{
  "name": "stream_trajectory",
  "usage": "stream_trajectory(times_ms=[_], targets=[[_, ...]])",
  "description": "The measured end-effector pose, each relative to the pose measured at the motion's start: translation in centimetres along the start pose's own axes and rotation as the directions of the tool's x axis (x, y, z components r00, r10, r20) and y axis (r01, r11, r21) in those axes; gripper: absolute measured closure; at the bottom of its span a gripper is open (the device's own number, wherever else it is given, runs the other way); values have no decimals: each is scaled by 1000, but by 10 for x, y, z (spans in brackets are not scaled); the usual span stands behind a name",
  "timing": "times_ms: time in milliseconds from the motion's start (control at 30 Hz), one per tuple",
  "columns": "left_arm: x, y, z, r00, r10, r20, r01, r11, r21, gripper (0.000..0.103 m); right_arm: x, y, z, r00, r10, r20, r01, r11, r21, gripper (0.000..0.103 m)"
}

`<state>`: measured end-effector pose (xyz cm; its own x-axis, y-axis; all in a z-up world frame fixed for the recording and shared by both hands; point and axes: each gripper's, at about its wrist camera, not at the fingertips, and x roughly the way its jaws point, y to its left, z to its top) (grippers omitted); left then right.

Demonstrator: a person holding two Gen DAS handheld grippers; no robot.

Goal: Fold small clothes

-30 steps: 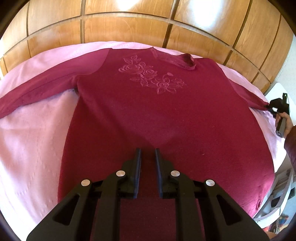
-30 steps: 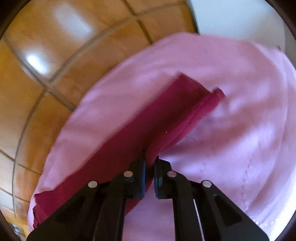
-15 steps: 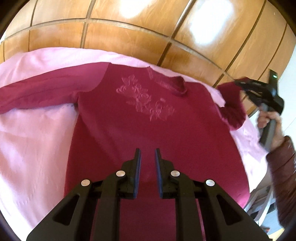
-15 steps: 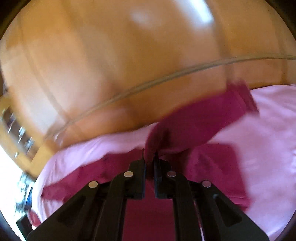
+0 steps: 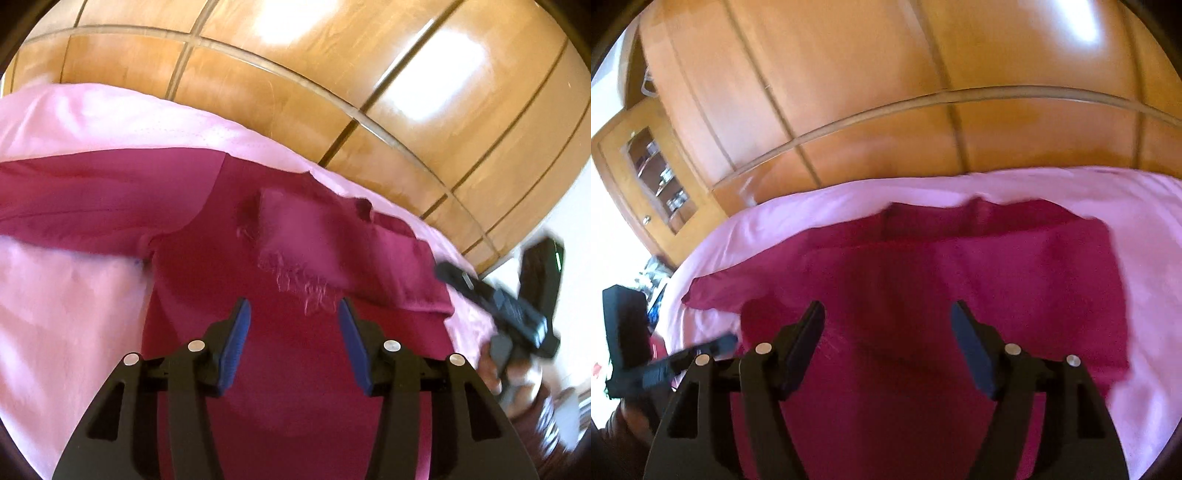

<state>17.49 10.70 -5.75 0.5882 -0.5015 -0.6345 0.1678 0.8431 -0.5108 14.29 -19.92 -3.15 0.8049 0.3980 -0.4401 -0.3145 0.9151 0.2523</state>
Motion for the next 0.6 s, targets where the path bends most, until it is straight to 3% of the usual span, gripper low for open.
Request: stream_trajectory(times_ms=[133, 233, 400, 500, 567, 600], targets=[[25, 14, 17, 999, -25, -32, 23, 996, -90, 55, -40, -44, -24, 995, -101, 12, 99, 992, 82, 32], [47, 20, 25, 998, -6, -61, -2, 992, -128, 55, -61, -83, -45, 978, -211, -9, 210, 967, 145, 33], [73, 22, 36, 996, 30, -87, -41, 991, -128, 55, -58, -117, -51, 956, -292, -41, 294, 935, 200, 44], [86, 18, 41, 994, 50, -102, -61, 992, -106, 74, -38, -119, -43, 952, -300, -52, 305, 933, 194, 49], [92, 13, 44, 992, 86, -97, -93, 993, -76, 92, -25, -120, -35, 949, -312, -45, 315, 931, 184, 55], [93, 10, 46, 991, 100, -91, -106, 992, -62, 93, -19, -119, -28, 944, -327, -38, 328, 927, 184, 66]])
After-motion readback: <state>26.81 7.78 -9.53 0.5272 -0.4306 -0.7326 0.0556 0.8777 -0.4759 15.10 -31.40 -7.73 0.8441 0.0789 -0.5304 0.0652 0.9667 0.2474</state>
